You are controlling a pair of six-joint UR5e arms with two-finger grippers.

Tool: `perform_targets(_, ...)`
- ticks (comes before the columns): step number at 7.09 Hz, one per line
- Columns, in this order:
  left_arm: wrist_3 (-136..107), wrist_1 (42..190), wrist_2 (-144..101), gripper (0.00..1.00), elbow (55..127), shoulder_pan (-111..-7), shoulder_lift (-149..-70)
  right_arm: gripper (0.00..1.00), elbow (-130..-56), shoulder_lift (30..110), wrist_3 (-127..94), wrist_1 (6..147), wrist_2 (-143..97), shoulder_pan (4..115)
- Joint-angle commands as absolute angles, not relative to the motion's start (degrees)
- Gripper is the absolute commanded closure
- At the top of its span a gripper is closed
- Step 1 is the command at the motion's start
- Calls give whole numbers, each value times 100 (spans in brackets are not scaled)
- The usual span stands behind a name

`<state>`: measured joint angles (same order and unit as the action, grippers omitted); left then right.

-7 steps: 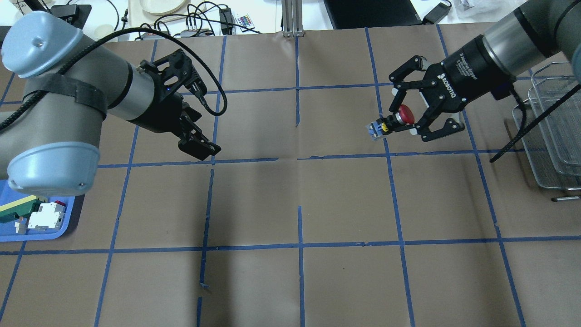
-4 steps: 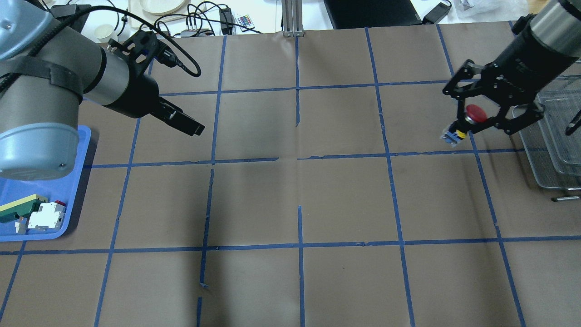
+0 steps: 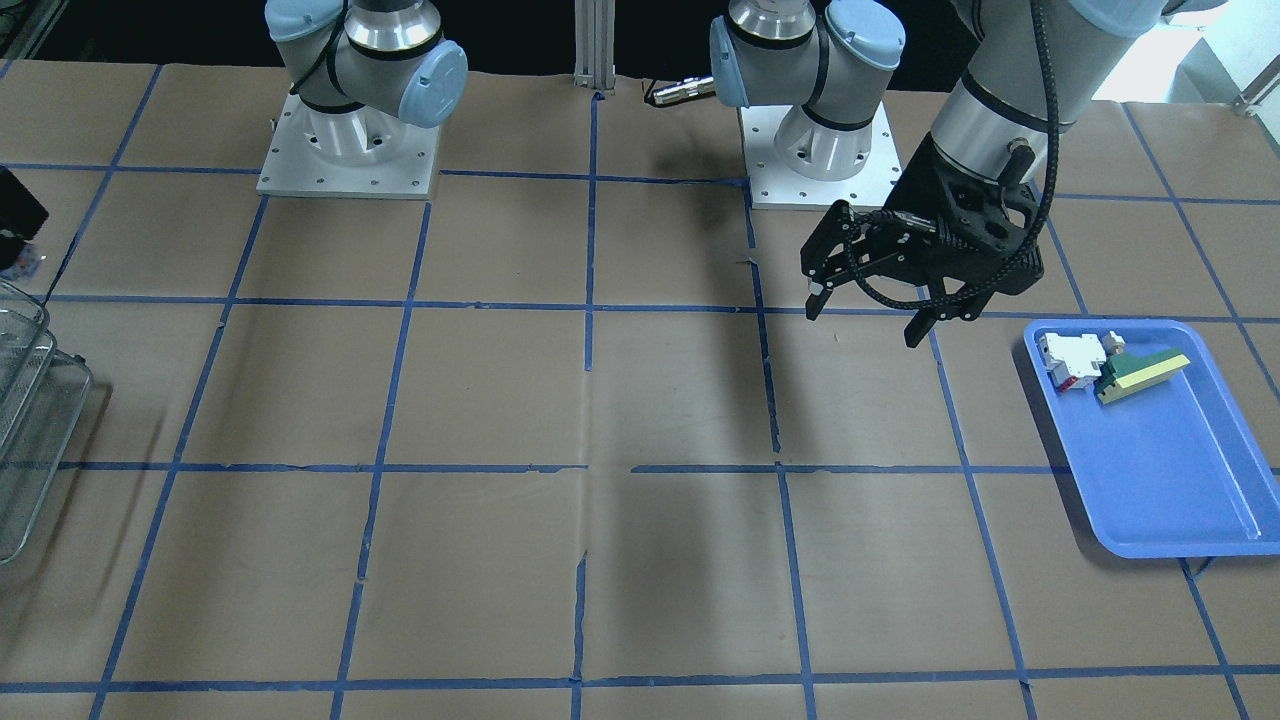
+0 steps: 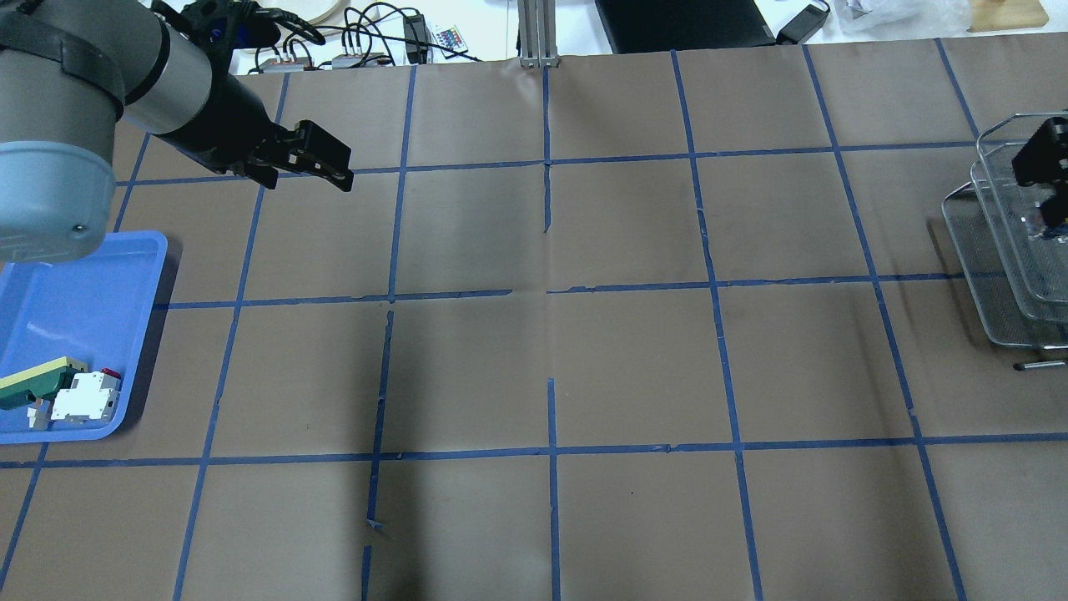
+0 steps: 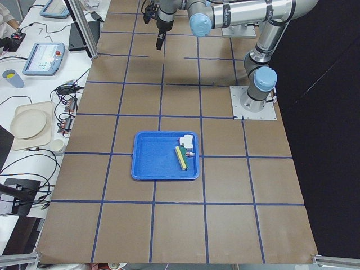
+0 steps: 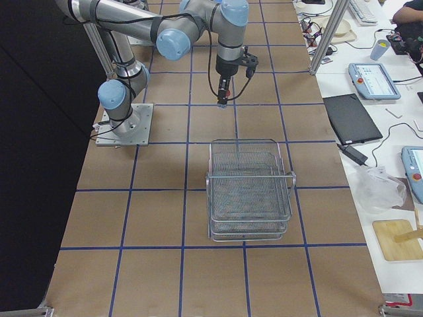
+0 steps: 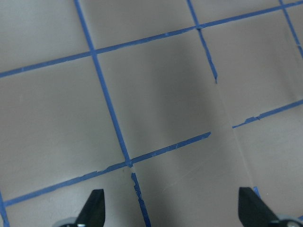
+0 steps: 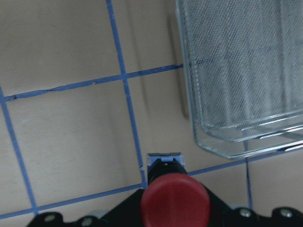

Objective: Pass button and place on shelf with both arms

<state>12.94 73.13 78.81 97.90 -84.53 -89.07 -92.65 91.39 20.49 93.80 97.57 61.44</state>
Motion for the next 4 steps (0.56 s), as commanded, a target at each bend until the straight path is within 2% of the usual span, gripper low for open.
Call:
perform_targets(1,1020,8191,8464,0,9378,-8455,-8938,94,-9272,8754,2892,10248,9923,5739)
perform_targets(3,650,9519,8956,0,8921,-8464,-8833,94,-9237,8358,3190,10767,9835,5502)
perform_targets(4,782,9809,9413,0,9026,-8437,-8604,93,-9202,8200,3182,10925,9835,5502)
